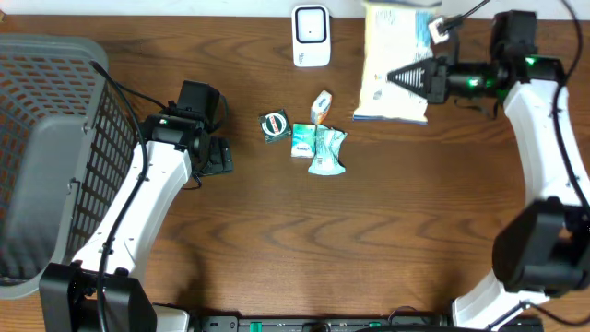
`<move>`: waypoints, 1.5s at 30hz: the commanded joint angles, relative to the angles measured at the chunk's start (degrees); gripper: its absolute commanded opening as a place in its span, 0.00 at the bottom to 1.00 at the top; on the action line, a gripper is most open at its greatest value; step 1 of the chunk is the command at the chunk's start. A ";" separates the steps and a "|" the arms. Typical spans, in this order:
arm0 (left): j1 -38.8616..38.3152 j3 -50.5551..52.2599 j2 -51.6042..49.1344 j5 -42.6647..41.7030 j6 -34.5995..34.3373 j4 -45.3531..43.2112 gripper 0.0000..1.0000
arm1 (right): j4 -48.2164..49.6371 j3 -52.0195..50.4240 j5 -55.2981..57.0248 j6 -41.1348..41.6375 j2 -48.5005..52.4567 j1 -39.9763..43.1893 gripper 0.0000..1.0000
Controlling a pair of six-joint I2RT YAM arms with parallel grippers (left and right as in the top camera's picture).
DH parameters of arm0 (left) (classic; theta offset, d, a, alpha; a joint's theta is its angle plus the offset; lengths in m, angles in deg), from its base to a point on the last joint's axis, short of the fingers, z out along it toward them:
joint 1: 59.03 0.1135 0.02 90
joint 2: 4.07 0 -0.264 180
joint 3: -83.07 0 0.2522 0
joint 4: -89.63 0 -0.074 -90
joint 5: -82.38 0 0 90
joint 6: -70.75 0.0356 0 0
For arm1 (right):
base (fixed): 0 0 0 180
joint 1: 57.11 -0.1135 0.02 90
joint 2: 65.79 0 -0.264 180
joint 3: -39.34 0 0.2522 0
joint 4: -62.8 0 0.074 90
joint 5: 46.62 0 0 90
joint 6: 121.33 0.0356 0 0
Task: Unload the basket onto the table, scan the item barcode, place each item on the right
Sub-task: 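Hold the white snack bag over the scanner with the right gripper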
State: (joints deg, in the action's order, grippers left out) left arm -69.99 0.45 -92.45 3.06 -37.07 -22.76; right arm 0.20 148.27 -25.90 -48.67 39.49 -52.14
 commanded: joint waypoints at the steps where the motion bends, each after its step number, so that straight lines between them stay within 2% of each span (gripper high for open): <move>1: 0.28 -0.20 0.83 0.50 -0.28 0.28 0.98 | 1.55 1.22 -15.63 -1.51 -2.89 -1.36 0.01; 5: 0.28 -0.22 0.83 0.50 -0.28 0.28 0.98 | 3.48 1.22 -20.13 -1.31 -3.39 -3.96 0.01; 12: 0.28 -0.22 0.83 0.50 -0.28 0.28 0.98 | 8.46 1.22 -18.56 0.13 -3.39 -8.44 0.01; 17: 0.28 -0.22 0.83 0.50 -0.28 0.28 0.98 | 10.82 1.22 -4.68 8.31 -3.39 -11.74 0.01; 21: 0.28 -0.22 0.83 0.50 -0.28 0.28 0.98 | 11.23 1.22 3.54 11.13 -3.39 -14.08 0.02; 25: 0.28 -0.22 0.83 0.50 -0.28 0.28 0.98 | 14.36 1.22 4.44 13.70 -3.39 -15.67 0.01; 32: 0.28 -0.22 0.83 0.50 -0.28 0.28 0.98 | 25.90 1.22 4.44 28.92 -3.39 -15.89 0.01; 36: 0.28 -0.22 0.83 0.50 -0.31 0.28 0.98 | 28.72 1.22 4.44 33.97 -3.39 -15.91 0.01; 45: 0.28 -0.22 0.83 0.50 -0.28 0.28 0.98 | 28.26 1.20 6.73 32.94 -3.39 -15.89 0.01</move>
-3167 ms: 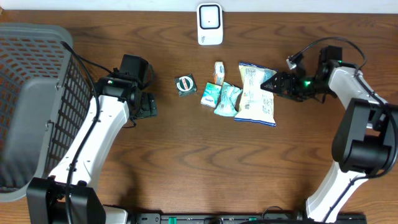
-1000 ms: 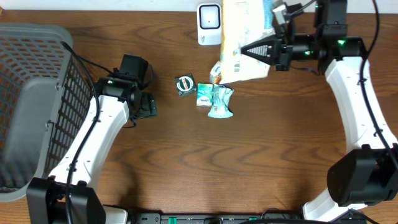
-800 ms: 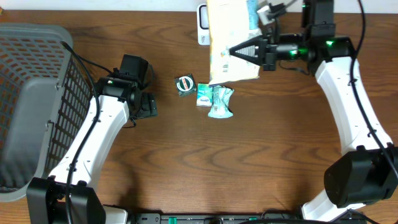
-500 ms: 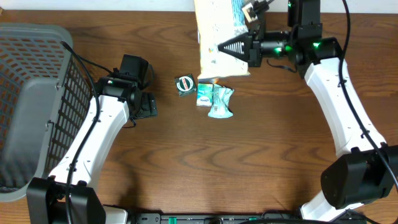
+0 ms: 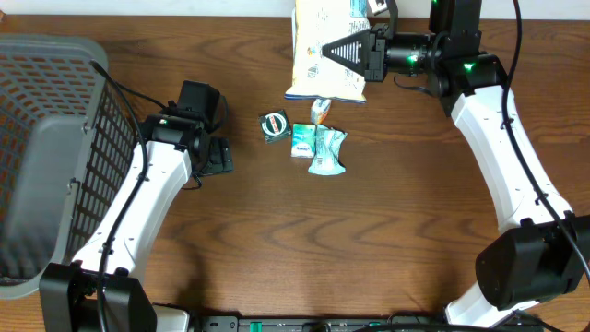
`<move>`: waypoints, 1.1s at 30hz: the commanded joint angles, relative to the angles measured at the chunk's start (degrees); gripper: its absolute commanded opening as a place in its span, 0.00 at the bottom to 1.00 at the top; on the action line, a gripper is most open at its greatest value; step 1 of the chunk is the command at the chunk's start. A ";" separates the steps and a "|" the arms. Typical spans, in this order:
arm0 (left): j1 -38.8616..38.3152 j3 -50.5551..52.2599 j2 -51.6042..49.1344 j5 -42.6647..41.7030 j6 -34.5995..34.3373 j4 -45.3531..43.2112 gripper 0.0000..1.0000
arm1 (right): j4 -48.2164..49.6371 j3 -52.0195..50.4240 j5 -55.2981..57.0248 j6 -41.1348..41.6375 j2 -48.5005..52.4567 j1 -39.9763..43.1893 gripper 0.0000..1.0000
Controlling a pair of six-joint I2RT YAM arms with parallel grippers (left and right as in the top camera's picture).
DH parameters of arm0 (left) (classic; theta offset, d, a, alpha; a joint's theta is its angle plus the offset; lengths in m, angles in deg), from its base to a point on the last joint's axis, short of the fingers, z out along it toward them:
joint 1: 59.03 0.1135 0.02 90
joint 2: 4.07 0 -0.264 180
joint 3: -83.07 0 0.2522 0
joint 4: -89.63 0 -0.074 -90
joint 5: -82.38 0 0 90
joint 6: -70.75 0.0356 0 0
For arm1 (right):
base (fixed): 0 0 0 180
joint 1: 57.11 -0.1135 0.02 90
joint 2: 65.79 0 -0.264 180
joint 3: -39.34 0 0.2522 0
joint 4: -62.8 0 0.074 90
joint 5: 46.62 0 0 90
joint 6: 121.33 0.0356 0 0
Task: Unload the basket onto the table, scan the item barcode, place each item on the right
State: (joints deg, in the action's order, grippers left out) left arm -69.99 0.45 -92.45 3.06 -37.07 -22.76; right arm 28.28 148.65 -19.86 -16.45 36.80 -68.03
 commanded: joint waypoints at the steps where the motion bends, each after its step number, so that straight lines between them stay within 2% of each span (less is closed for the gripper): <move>1: 0.28 -0.20 0.83 0.50 -0.28 0.28 0.98 | 0.15 0.83 0.83 0.72 -0.70 0.00 0.01; 5: 0.28 -0.22 0.83 0.50 -0.28 0.28 0.98 | -0.33 0.83 2.36 0.72 -0.70 -0.02 0.01; 8: 0.28 -0.22 0.83 0.50 -0.28 0.28 0.98 | -4.04 0.83 10.21 0.39 -0.70 -0.24 0.01; 16: 0.28 -0.22 0.83 0.50 -0.31 0.28 0.98 | -23.08 0.85 69.81 -9.01 -0.70 -5.62 0.01; 20: 0.28 -0.22 0.83 0.50 -0.28 0.28 0.98 | -27.85 0.81 91.84 -10.51 -0.68 -7.23 0.01; 25: 0.28 -0.22 0.83 0.50 -0.31 0.28 0.98 | -32.59 -2.03 96.41 -10.19 -0.57 -6.82 0.01; 33: 0.28 -0.22 0.83 0.50 -0.28 0.28 0.98 | -24.52 -16.31 113.42 -7.23 -0.57 -4.68 0.01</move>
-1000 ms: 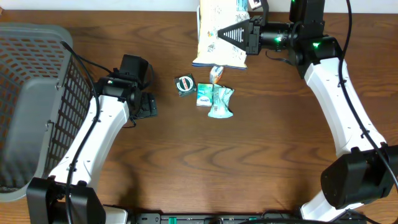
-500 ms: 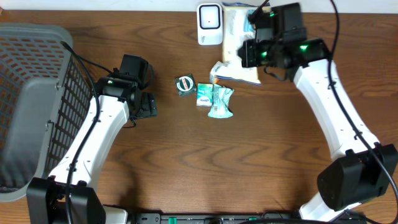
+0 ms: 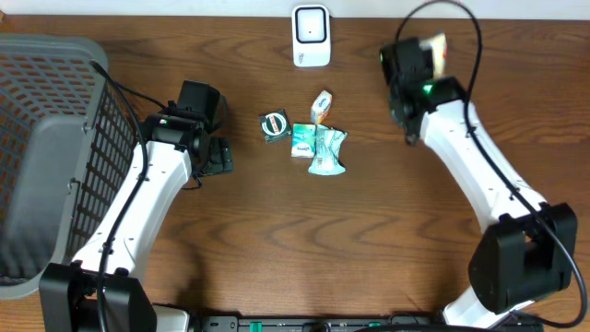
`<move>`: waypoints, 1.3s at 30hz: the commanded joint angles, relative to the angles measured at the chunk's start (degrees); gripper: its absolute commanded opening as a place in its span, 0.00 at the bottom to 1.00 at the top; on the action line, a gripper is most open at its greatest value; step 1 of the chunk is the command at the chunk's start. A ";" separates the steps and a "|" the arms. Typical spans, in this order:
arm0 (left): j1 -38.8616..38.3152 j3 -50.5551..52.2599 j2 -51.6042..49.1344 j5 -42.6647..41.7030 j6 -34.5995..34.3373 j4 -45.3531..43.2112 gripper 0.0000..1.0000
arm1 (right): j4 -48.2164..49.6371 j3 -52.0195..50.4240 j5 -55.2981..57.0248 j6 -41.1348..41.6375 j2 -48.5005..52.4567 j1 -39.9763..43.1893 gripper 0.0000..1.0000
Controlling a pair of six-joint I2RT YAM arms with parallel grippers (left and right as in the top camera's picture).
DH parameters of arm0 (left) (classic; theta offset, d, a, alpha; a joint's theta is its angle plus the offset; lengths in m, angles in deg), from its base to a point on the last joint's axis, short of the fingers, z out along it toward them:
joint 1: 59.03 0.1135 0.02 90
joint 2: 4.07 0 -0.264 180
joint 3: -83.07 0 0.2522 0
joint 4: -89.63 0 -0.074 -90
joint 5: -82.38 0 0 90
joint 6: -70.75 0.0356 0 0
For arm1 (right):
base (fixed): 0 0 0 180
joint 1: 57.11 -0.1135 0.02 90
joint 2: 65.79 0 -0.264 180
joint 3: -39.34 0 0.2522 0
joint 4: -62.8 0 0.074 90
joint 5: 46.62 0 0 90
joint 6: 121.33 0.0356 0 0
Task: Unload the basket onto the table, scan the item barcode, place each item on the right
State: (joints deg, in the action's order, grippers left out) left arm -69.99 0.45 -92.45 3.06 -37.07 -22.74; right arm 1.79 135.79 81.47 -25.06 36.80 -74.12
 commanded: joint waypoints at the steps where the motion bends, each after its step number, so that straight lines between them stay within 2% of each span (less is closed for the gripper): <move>1: 0.28 -0.22 0.83 0.50 -0.31 0.26 0.98 | 2.89 -4.81 12.20 1.38 -0.57 1.73 0.01; 6: 0.28 -0.22 0.83 0.50 -0.28 0.26 0.98 | 6.40 -9.77 11.30 1.42 -0.57 2.08 0.01; 11: 0.28 -0.22 0.83 0.50 -0.28 0.26 0.98 | 8.20 -13.14 5.90 1.66 -0.50 2.08 0.02; 18: 0.28 -0.22 0.83 0.50 -0.28 0.26 0.98 | 10.43 -16.63 5.90 2.95 0.20 2.10 0.03; 20: 0.28 -0.22 0.83 0.50 -0.28 0.26 0.98 | 10.25 -16.74 5.29 2.89 0.20 2.05 0.06; 22: 0.28 -0.20 0.83 0.50 -0.28 0.26 0.98 | 10.25 -16.72 3.67 2.86 0.20 1.90 0.16; 28: 0.28 -0.22 0.83 0.50 -0.28 0.26 0.98 | 9.62 -16.72 -6.16 2.93 0.20 0.61 0.17; 34: 0.28 -0.22 0.83 0.50 -0.31 0.26 0.98 | 11.13 -16.70 -12.20 3.56 0.20 -1.53 0.25; 39: 0.28 -0.22 0.83 0.50 -0.28 0.26 0.98 | 11.85 -15.28 -19.41 3.56 0.17 -2.97 0.27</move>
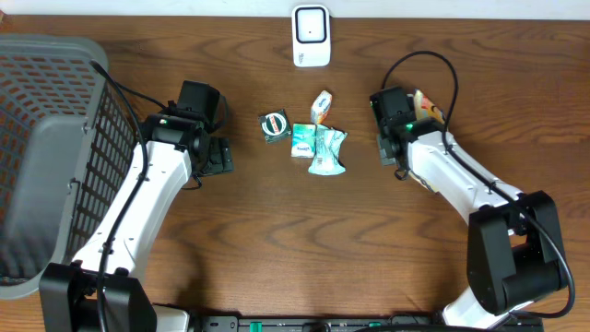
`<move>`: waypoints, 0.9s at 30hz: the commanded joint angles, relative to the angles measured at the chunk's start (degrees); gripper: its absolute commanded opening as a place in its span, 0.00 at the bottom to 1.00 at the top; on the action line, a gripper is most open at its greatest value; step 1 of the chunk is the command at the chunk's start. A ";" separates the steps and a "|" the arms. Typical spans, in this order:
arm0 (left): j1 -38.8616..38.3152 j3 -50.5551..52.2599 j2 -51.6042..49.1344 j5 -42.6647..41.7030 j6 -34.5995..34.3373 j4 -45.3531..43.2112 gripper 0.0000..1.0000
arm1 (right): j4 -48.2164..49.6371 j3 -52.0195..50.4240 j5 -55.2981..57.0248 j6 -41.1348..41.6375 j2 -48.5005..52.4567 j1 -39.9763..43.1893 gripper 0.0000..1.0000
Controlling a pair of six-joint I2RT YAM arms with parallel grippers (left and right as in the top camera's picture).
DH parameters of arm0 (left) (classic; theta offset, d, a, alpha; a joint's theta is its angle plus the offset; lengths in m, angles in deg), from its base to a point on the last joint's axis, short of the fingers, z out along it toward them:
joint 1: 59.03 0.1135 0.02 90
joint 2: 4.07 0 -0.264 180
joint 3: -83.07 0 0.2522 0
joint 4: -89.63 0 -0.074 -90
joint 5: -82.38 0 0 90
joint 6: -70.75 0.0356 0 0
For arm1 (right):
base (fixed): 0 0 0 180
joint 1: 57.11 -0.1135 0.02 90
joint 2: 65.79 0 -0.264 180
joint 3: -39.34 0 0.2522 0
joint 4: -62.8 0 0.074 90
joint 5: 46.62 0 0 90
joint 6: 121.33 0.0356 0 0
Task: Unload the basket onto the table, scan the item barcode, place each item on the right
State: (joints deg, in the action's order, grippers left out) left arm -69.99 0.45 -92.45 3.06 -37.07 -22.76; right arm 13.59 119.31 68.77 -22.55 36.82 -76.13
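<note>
The white barcode scanner [312,35] stands at the table's far edge, in the middle. My right arm is folded in toward the table's centre. Its gripper [411,111] sits right of the small items and is mostly hidden under the wrist. Only a thin white-and-orange sliver of the snack bag [427,102] shows beside that wrist, edge-on, still carried there. My left gripper [219,158] rests low over the table, left of the small items, holding nothing that I can see. Its jaws are too dark to read.
A round green tin [275,124], a small orange-white packet [321,105] and crumpled teal packets [319,148] lie together mid-table. A large grey mesh basket [46,157] fills the left side, next to my left arm.
My right wrist moved down and slightly left, from beside the scanner toward the table's middle. The bag's visible sliver came with it. The left arm and the small items stayed put.
My right gripper first held the white snack bag flat at the far right. Then it held the bag over the scanner, covering it. Then it was right of the scanner with the bag edge-on, and now it sits lower, near the small items.
</note>
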 commanded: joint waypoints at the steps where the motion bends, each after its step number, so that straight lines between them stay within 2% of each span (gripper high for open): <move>1: 0.28 -0.22 0.83 0.50 -0.28 0.28 0.98 | -0.15 2.03 -8.68 1.05 0.13 -0.94 0.28; 9: 0.28 -0.22 0.83 0.50 -0.28 0.28 0.98 | -4.33 12.57 -13.77 2.10 -0.07 2.38 0.54; 11: 0.28 -0.22 0.83 0.50 -0.28 0.28 0.98 | -5.38 14.84 -13.73 2.03 -0.07 4.09 0.63; 15: 0.28 -0.22 0.83 0.50 -0.28 0.28 0.98 | -6.38 16.50 -13.77 1.88 -0.07 9.07 0.72; 19: 0.28 -0.22 0.83 0.50 -0.28 0.28 0.98 | -8.13 15.87 -16.83 1.86 0.07 15.43 0.75; 27: 0.28 -0.22 0.83 0.50 -0.28 0.28 0.98 | -6.73 9.22 -29.09 -0.09 0.07 22.40 0.74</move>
State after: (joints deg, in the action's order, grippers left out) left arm -69.99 0.45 -92.45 3.03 -37.07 -22.76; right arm 6.27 131.47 45.84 -21.52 36.82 -54.32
